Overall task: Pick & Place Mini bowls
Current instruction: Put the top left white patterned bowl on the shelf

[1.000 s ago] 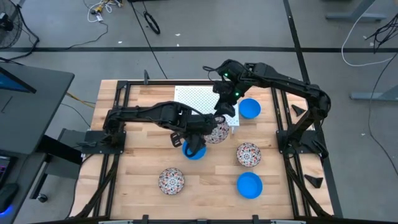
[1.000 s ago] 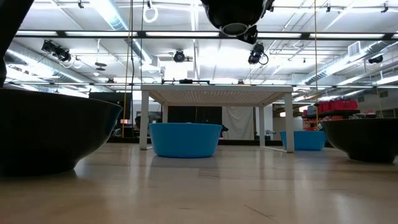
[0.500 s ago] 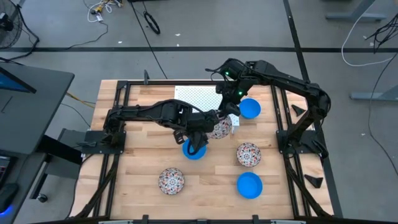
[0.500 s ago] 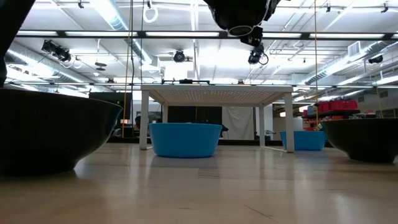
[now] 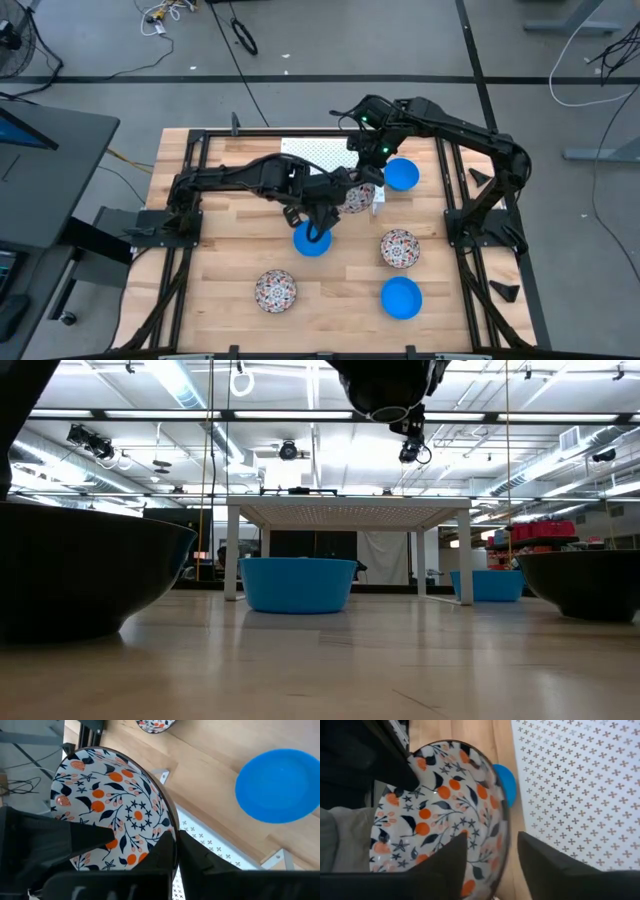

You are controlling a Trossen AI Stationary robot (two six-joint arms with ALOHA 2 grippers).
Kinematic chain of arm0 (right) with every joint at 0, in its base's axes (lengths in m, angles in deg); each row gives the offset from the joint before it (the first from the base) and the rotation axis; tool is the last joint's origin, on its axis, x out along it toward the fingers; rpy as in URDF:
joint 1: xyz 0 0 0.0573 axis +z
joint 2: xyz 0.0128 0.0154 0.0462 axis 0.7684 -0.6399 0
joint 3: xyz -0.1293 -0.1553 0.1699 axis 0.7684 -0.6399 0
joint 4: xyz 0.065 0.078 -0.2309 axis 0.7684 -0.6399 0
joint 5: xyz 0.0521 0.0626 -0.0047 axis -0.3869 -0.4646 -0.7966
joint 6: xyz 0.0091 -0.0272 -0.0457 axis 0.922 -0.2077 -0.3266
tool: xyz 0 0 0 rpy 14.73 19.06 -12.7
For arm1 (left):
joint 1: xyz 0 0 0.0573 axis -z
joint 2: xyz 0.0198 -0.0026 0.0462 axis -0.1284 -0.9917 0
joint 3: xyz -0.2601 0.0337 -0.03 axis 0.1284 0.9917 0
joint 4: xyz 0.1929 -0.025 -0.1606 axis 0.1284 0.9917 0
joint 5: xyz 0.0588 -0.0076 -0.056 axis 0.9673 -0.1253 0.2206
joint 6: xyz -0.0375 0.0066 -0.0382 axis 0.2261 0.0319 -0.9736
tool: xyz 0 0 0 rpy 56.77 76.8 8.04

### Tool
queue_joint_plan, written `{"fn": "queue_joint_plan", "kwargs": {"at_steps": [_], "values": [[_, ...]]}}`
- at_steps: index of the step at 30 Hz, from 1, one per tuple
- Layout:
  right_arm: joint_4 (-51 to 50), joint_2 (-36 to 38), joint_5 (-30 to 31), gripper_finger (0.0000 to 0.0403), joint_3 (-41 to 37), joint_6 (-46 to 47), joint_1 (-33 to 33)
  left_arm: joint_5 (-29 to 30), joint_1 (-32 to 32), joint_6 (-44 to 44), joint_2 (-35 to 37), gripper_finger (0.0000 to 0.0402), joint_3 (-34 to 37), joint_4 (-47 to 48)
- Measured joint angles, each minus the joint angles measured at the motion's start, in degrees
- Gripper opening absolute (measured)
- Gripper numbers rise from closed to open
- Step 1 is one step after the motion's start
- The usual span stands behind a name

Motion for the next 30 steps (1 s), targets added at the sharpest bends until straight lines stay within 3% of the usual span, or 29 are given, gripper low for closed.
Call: {"fn": "queue_joint_plan", "kwargs": {"at_steps": [7,11,20,30], "values": [[0.4,-0.2,1.6,0.0062,0.0,1.0,0.0,0.1,0.0,0.0,0.0,0.0022,0.0,-1.4],[1.2,-0.2,4.8,0.0028,0.0,3.0,0.0,0.1,-0.3,0.0,0.0,0.0024,0.0,-1.9],[1.5,-0.2,5.4,0.0021,0.0,3.0,-0.6,0.0,-1.7,0.1,0.0,0.0033,0.0,-1.9],[1.3,-0.1,4.0,0.0019,0.0,5.1,-5.5,0.5,-4.1,-5.2,0.0,0.0049,0.0,-2.6]]}}
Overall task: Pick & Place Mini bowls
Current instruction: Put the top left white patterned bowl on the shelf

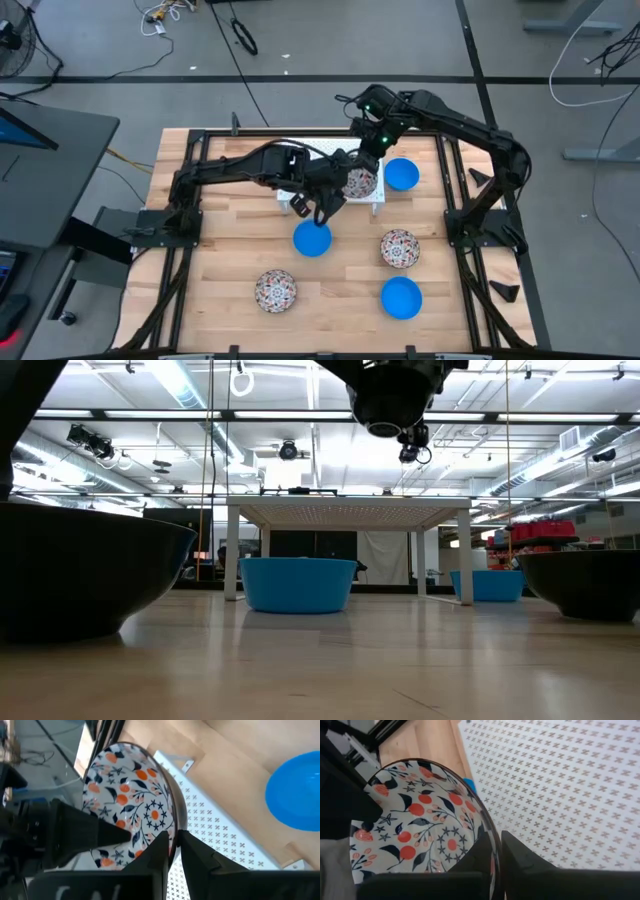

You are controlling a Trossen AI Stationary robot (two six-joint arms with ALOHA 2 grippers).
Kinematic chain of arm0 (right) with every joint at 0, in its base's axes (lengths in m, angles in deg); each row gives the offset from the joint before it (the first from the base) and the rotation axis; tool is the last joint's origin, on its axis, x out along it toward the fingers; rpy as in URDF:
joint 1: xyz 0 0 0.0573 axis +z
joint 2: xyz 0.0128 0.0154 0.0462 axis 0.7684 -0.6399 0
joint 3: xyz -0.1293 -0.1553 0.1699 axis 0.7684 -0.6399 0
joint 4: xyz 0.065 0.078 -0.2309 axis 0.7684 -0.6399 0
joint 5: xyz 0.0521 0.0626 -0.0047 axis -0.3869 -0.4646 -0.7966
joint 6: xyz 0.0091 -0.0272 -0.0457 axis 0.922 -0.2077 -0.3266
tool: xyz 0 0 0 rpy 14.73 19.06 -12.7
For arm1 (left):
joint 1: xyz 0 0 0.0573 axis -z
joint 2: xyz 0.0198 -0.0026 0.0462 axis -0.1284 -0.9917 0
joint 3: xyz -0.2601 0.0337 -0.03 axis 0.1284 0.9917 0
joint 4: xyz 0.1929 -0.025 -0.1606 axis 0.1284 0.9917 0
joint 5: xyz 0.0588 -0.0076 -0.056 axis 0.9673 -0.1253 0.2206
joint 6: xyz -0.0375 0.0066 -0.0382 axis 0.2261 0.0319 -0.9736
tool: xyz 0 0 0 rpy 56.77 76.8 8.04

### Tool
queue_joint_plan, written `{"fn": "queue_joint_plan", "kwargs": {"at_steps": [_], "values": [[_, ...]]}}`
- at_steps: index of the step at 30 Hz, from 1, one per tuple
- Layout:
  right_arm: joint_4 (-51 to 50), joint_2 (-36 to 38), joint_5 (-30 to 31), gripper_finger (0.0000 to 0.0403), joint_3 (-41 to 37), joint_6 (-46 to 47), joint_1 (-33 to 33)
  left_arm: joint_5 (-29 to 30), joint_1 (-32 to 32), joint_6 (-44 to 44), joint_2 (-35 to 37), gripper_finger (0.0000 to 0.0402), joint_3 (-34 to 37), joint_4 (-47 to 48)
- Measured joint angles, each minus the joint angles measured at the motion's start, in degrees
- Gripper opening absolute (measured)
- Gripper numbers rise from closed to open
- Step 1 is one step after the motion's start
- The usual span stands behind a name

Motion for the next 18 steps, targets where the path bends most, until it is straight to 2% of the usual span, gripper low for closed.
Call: {"fn": "queue_joint_plan", "kwargs": {"at_steps": [7,18], "values": [[0.3,0.0,-1.3,0.0019,0.0,0.3,-2.4,-0.2,-1.7,-4.0,0.0,0.0068,0.0,-0.1],[0.3,0.0,-1.5,0.0018,0.0,-0.4,-5.4,-0.4,-2.9,-7.8,0.0,0.0119,-0.1,-0.2]]}}
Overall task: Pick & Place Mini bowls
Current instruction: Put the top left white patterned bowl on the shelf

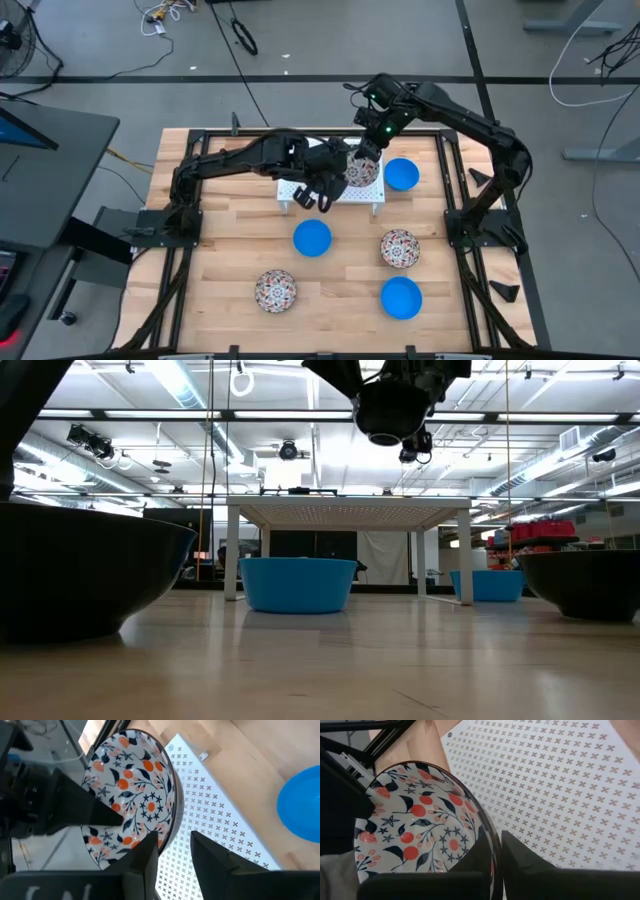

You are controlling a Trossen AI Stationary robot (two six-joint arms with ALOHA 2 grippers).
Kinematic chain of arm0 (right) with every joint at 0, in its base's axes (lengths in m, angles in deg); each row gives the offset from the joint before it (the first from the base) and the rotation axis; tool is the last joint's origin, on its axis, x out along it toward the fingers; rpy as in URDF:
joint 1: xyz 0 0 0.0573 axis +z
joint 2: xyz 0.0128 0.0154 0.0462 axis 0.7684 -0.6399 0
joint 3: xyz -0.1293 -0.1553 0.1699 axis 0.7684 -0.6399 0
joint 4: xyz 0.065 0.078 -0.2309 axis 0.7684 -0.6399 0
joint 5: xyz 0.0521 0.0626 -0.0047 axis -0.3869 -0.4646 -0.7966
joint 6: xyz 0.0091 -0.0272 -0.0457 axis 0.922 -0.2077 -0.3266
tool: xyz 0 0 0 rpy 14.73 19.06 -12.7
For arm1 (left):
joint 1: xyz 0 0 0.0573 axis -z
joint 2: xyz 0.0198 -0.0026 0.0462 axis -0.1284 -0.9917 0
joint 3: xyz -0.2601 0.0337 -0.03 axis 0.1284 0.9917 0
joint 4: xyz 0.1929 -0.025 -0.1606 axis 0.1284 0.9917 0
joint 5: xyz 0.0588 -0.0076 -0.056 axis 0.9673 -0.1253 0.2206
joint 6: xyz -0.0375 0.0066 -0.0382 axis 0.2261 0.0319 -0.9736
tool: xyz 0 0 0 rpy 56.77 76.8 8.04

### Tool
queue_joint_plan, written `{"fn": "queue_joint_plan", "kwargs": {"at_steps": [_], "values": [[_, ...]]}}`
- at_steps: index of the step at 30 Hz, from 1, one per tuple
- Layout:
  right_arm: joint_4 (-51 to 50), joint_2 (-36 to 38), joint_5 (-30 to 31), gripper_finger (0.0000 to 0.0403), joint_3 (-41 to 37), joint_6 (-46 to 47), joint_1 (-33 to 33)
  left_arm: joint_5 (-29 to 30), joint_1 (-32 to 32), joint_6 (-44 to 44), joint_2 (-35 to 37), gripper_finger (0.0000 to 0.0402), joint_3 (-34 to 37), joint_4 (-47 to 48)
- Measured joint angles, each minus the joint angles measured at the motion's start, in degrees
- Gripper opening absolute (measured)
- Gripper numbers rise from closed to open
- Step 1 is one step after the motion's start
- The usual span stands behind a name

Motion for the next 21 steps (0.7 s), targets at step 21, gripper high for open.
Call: {"fn": "queue_joint_plan", "kwargs": {"at_steps": [21], "values": [[0.4,-0.1,7.1,0.0018,0.0,7.4,-4.6,1.1,-3.3,-25.2,0.0,0.0135,0.2,0.4]]}}
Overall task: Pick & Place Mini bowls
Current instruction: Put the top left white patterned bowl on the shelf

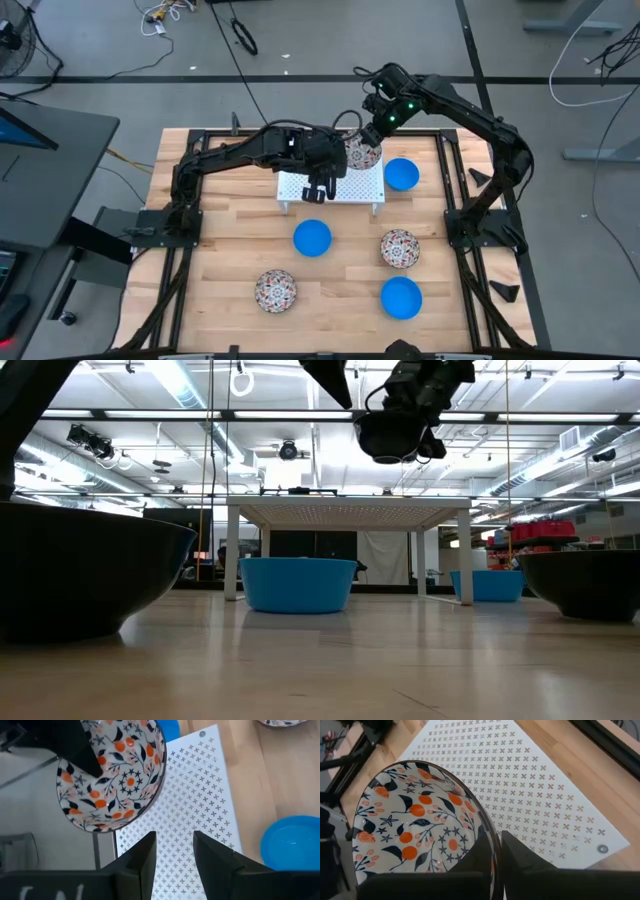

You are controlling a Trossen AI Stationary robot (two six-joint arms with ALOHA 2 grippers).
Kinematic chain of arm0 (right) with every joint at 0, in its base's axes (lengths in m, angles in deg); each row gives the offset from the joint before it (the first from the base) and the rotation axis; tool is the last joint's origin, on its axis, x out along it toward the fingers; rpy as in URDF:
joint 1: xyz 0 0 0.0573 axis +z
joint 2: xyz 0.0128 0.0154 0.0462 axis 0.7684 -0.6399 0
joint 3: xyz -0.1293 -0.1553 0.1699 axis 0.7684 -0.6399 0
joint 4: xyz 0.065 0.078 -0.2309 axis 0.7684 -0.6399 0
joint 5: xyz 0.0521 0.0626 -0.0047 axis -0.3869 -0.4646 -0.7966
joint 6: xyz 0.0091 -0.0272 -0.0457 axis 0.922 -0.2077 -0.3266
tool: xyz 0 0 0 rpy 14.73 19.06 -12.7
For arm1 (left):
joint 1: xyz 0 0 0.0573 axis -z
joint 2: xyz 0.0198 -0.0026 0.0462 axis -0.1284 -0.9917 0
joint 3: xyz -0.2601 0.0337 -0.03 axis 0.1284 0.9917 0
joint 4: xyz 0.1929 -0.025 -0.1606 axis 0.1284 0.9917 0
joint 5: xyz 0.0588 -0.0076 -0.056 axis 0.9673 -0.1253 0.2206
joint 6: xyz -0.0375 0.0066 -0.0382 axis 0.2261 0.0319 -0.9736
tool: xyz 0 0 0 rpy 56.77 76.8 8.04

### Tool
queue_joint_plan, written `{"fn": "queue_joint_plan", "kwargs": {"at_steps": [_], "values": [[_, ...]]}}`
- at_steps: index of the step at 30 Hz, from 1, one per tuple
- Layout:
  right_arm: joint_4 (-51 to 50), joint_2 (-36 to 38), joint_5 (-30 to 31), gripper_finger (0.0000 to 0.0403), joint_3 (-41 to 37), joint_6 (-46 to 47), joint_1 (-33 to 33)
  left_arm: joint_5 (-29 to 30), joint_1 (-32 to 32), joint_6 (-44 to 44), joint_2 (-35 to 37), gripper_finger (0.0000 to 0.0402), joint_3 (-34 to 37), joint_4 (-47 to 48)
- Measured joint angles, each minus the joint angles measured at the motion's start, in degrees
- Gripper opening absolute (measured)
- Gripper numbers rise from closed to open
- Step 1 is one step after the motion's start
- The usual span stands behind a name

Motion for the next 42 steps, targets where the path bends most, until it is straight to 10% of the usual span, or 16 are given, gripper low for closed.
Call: {"fn": "queue_joint_plan", "kwargs": {"at_steps": [12,42], "values": [[-0.3,-0.4,2.0,0.0018,-0.1,8.8,-0.5,0.3,-0.3,-15.4,0.0,0.0135,0.0,4.1],[8.6,-2.9,6.3,0.0025,-12.3,9.4,-0.5,-4.2,-0.3,-15.8,0.0,0.0135,-0.1,8.4]]}}
